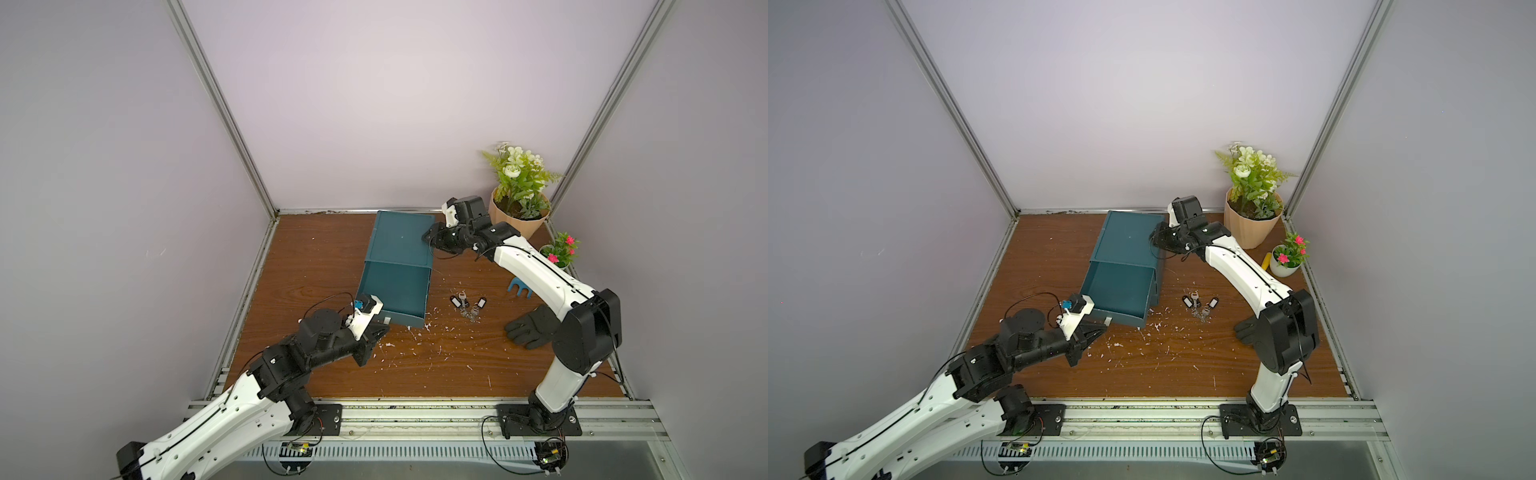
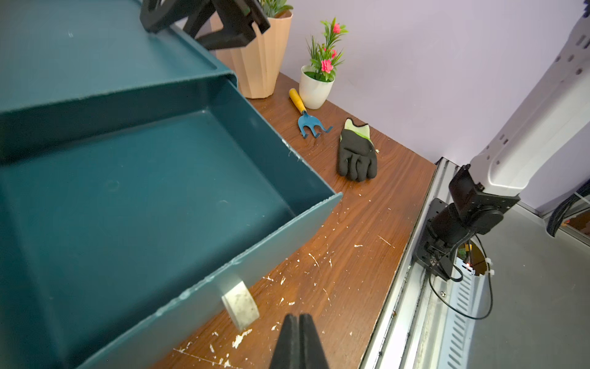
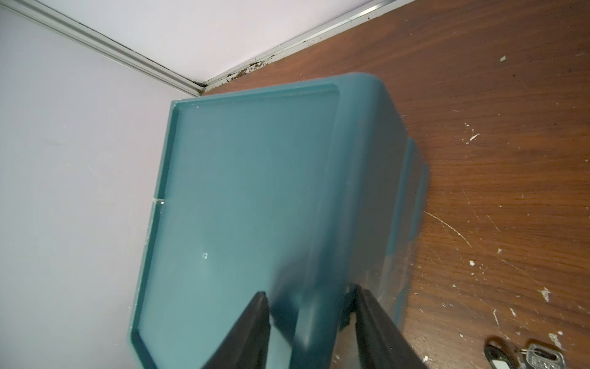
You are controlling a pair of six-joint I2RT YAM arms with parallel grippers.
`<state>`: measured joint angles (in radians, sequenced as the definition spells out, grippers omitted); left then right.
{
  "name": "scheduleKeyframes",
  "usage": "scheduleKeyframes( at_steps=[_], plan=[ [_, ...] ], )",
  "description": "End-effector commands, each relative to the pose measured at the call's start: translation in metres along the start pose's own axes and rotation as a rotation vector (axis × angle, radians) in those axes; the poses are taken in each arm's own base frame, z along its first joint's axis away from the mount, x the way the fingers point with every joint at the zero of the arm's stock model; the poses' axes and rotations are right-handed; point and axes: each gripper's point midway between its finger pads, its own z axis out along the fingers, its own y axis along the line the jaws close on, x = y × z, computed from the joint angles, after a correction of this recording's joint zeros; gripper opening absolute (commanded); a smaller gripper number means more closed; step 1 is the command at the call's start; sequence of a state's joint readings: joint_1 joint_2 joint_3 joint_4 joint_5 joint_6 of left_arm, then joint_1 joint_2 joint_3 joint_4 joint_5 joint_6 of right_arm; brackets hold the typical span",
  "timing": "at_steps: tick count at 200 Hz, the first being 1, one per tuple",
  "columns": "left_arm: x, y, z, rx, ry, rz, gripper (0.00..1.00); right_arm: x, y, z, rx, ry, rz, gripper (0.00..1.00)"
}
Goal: Take the keys out of the drawer
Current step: Close the drawer in the storage box.
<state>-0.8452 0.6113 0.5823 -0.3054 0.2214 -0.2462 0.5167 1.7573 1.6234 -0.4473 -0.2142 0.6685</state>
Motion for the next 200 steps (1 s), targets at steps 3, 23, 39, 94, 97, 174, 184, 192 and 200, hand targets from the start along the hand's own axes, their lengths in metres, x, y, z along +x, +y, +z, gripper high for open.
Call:
scheduleKeyframes(
  at_steps=[3, 23, 39, 94, 97, 174, 184, 192, 200],
  plan=[
    [-0.018, 0.001, 0.007, -0.003, -0.097, -0.032, 0.0, 0.002, 0.022, -0.005, -0.051, 0.014, -0.031, 0.47],
    [-0.021, 0.009, 0.017, -0.039, -0.117, -0.034, 0.01, 0.001, 0.023, -0.009, -0.049, 0.006, -0.034, 0.47],
    [-0.024, 0.013, 0.024, -0.054, -0.134, -0.031, 0.0, 0.003, 0.022, -0.011, -0.049, 0.006, -0.034, 0.46],
    [-0.039, 0.034, 0.041, -0.157, -0.2, -0.071, 0.0, 0.012, 0.019, -0.022, -0.068, -0.006, -0.009, 0.46],
    [-0.04, 0.035, 0.042, -0.16, -0.204, -0.075, 0.0, 0.013, 0.019, -0.023, -0.07, -0.007, -0.007, 0.46],
    [-0.055, 0.061, 0.067, -0.275, -0.278, -0.183, 0.05, 0.03, 0.018, -0.031, -0.117, 0.016, -0.012, 0.45],
    [-0.055, 0.067, 0.071, -0.304, -0.279, -0.202, 0.13, 0.032, 0.017, -0.031, -0.12, 0.02, -0.015, 0.45],
    [-0.055, 0.071, 0.074, -0.322, -0.275, -0.218, 0.18, 0.034, 0.017, -0.032, -0.125, 0.023, -0.018, 0.45],
    [-0.054, 0.074, 0.077, -0.336, -0.27, -0.233, 0.21, 0.036, 0.017, -0.032, -0.128, 0.025, -0.018, 0.45]
  ],
)
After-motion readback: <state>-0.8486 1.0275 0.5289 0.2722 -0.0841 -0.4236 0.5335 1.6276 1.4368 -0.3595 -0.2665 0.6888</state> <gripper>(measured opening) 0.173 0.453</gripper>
